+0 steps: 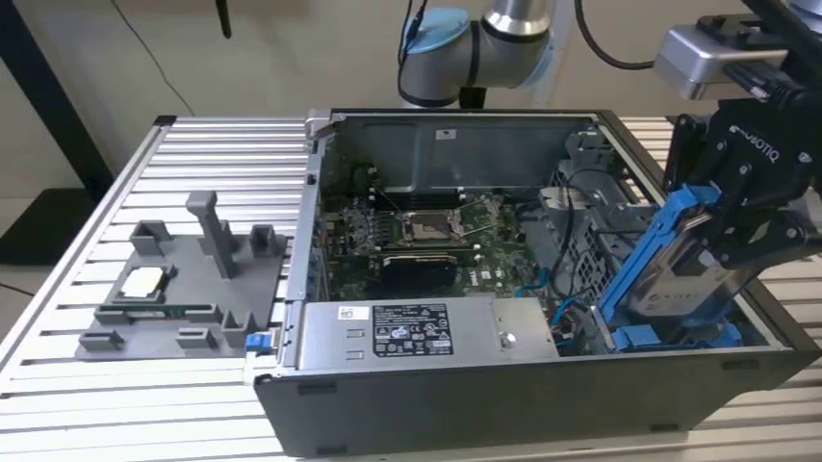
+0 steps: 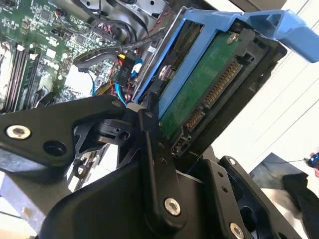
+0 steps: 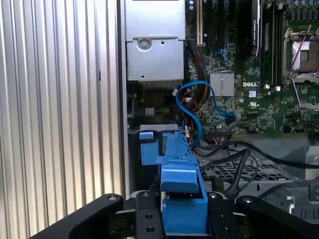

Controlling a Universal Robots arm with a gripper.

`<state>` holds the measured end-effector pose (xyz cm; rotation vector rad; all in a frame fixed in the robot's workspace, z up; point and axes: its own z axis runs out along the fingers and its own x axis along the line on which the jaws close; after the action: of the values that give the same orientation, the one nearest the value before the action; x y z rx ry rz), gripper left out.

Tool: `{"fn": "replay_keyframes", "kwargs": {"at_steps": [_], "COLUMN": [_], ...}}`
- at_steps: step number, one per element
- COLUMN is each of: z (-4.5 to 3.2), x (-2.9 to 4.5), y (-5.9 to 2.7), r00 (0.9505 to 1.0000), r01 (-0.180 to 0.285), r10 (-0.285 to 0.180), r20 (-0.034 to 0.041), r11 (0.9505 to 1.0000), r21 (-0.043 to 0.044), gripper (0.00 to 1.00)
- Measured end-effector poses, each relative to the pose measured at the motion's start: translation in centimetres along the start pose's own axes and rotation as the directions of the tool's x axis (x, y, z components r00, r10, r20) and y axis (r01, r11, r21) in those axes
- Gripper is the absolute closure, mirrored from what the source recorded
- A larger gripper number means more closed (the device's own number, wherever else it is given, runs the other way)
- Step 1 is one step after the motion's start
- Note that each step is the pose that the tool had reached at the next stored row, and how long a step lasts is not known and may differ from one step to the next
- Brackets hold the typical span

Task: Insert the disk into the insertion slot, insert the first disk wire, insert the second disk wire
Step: 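Insert the disk into the insertion slot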

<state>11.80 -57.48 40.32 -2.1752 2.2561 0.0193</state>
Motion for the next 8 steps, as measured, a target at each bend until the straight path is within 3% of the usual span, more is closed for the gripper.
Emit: {"fn": "replay_keyframes", "kwargs": {"at_steps": [8], "z": [1.43], "x": [0.02], "y": [-0.01], "r00": [1.0000], "r01": [0.000], "r10": [0.000], "r20": [0.0056], "r11": [1.0000], "r21": [-0.0002], "gripper": [0.67]}}
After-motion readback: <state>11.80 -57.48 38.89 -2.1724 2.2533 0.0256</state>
